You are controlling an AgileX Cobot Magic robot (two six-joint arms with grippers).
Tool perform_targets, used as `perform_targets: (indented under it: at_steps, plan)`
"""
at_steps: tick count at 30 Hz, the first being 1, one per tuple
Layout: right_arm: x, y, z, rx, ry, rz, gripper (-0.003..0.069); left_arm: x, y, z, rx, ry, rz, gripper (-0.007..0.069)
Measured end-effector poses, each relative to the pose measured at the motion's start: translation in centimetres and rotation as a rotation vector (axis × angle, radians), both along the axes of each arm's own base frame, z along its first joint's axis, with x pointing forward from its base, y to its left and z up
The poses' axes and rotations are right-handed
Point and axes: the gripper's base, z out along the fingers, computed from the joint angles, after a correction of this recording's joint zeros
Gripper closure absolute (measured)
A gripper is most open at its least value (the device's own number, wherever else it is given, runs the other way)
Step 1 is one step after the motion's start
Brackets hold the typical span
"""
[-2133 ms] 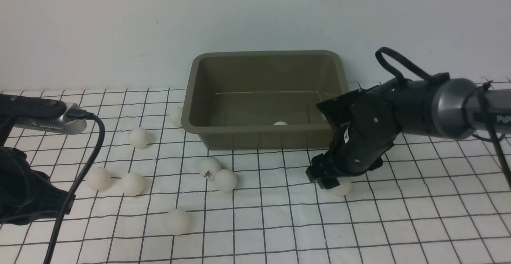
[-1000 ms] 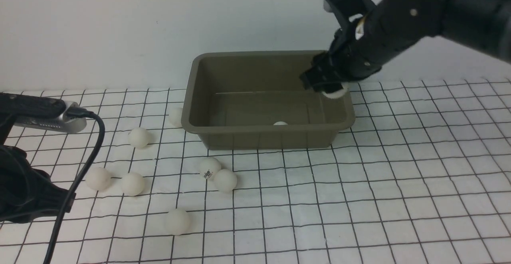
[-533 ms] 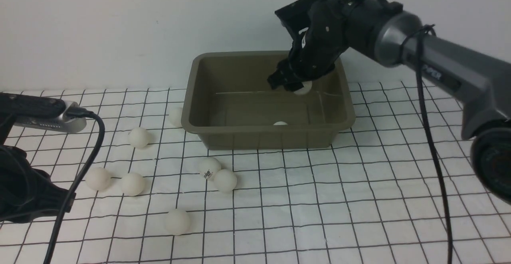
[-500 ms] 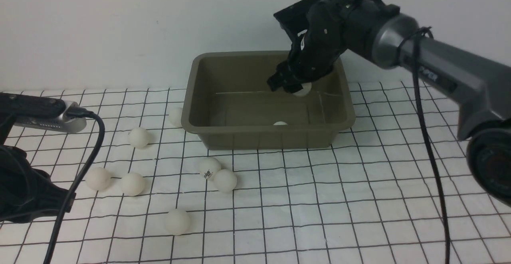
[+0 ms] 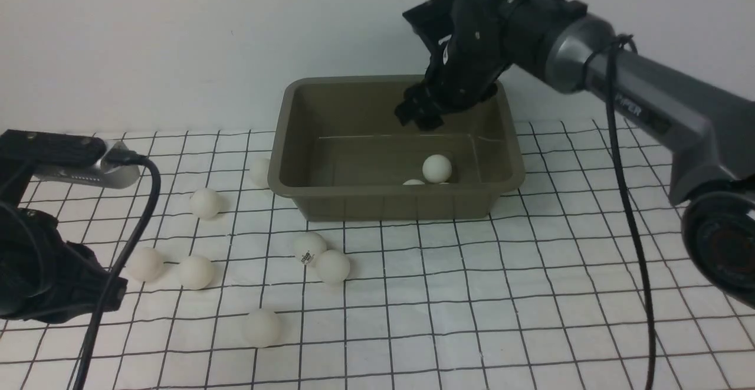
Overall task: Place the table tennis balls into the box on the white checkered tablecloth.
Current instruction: 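Reach for and grasp a ping pong ball on the table beside the basket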
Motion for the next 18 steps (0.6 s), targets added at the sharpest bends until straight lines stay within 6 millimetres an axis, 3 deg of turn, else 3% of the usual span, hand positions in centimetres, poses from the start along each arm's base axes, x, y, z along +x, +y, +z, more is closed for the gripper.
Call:
perform_targets:
  at_steps: [3,7,12,18]
  plan:
    - [-2.0,-1.4,5.3,-0.020,-0.081,0.007,0.0375,0.4,-0.8,0.4,-0.078,-0.057,-0.075,0.0526]
    - [-6.4,-4.3,13.3,-0.040,-0.202,0.005,0.0616,1.3,-1.7,-0.3,-0.100,-0.068,-0.157,0.0424]
    - [-11.4,-7.0,19.4,-0.003,-0.304,-0.011,0.0669,2.5,-2.9,-2.0,-0.093,-0.027,-0.216,0.0313]
    - [-16.8,-9.9,24.0,0.052,-0.408,-0.021,0.0675,4.0,-4.8,-4.3,-0.054,0.011,-0.276,0.0237]
